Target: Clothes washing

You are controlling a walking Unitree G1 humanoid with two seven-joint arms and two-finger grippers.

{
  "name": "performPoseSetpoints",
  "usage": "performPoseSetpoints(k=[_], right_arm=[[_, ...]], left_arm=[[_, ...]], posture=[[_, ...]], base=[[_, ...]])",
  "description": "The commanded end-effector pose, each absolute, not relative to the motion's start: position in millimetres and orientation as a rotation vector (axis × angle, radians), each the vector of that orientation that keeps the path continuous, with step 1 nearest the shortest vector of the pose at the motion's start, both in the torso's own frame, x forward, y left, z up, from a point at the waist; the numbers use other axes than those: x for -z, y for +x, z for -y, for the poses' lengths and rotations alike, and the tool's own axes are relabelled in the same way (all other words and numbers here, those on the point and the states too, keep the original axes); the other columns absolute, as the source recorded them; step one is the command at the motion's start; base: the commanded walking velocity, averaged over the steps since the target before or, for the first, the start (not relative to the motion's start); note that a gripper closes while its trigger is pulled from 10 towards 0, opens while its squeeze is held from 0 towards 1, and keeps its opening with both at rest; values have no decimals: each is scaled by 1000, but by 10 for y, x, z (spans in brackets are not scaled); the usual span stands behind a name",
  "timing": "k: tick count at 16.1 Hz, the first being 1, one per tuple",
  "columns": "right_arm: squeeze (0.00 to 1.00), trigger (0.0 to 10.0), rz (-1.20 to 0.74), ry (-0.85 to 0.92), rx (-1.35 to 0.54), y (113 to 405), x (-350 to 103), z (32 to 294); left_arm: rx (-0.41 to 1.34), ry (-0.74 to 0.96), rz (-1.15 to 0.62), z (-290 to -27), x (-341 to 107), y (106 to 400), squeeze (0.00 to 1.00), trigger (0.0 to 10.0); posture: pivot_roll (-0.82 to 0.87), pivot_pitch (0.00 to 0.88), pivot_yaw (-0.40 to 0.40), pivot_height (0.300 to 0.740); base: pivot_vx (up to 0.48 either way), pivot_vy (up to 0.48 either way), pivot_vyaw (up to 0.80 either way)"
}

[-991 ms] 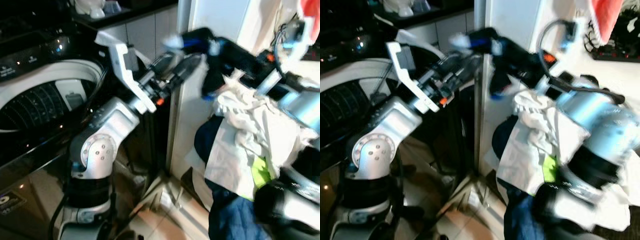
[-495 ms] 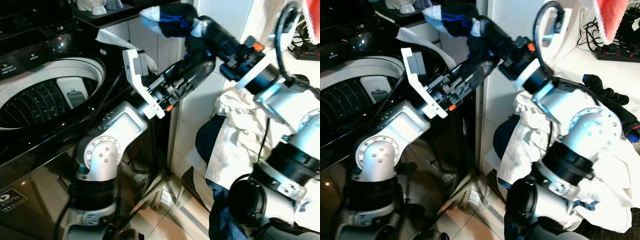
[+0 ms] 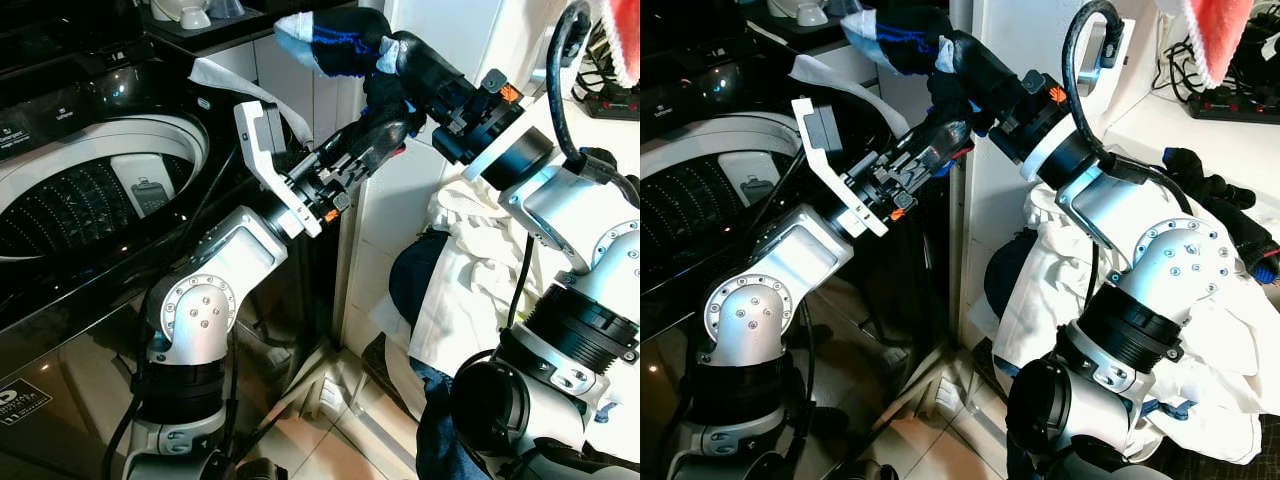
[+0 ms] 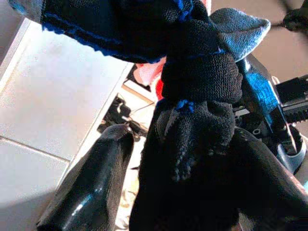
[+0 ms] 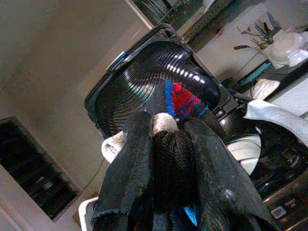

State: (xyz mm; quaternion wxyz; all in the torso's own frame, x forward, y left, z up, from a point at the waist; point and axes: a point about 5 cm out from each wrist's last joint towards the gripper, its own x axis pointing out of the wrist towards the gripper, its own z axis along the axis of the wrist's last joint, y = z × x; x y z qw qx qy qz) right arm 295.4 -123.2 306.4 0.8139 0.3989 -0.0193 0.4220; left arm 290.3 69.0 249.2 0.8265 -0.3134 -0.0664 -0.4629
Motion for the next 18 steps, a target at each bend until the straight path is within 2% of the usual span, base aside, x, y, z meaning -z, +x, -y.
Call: performPoseSetpoints(k=[1,12,15,16,17,18], right_arm=[[0,0,55,851,-912,2937,-3089,1215],[0,0,35,843,-891,2941,-3065,1200],[0,0,45,793,-856,2937,-3071,1215],[0,4902,48,761,-837,2940,-3072,1224],[1000,10000,61,772,-834,2941,-3070,1252],[1000,10000,78,744,-832,2925,-3098,1286]], left_arm=[[984,-639,142,-703,-2500,2881,0,0],[977,-603,131,-738,-2459,2875,0,0],[893,-544,127,-783,-2420,2962,0,0],[864,-531,127,-800,-2414,2992,0,0],[789,-511,161,-869,-2453,3081,0,0],[696,-448,223,-1009,-2563,3181,0,0]], posture=[[41,0,5,740],[73,0,2,740],[59,0,15,740],[59,0,15,740],[45,0,14,740],[35,0,16,740]], base=[[0,0,0],[0,0,0],[0,0,0],[0,0,0],[0,0,0],[0,0,0]])
